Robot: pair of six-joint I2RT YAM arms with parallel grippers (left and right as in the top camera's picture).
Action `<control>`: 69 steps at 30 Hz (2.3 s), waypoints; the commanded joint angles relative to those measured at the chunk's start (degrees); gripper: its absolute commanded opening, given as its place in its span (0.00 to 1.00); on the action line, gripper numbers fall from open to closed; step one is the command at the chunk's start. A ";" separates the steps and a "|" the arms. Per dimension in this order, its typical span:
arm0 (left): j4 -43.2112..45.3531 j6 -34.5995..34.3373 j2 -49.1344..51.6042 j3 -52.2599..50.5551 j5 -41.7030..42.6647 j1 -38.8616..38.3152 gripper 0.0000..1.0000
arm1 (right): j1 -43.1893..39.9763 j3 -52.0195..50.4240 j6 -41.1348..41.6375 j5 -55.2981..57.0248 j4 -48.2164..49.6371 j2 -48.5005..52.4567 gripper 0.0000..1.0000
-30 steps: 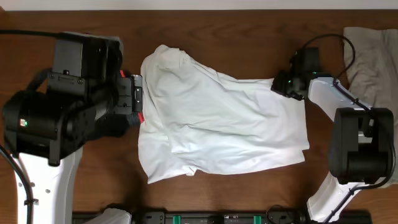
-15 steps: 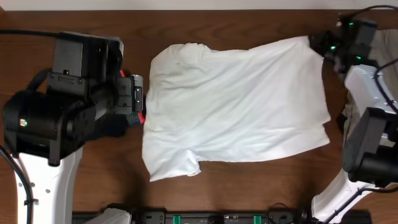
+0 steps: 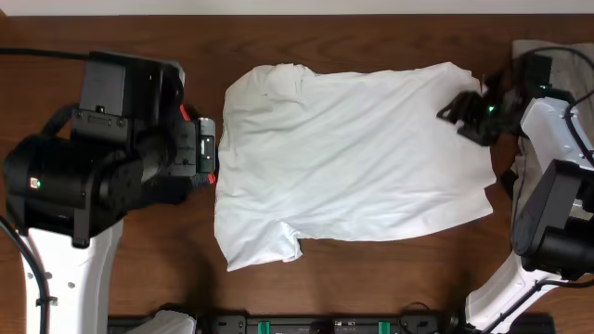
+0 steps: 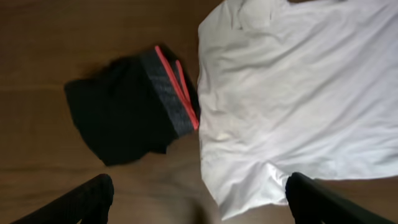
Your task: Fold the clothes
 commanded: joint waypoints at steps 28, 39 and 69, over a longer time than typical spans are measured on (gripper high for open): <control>-6.88 -6.64 -2.05 -1.79 1.66 -0.04 0.84 | -0.61 -11.45 9.25 24.98 -9.20 -21.92 0.43; -6.23 -7.08 -1.84 -1.79 1.73 -0.07 0.84 | -3.78 -13.62 9.73 28.48 8.52 -7.74 0.59; -3.30 -8.13 -1.81 -1.79 1.75 -0.07 0.84 | -3.45 -13.00 12.07 9.77 34.75 -1.64 0.57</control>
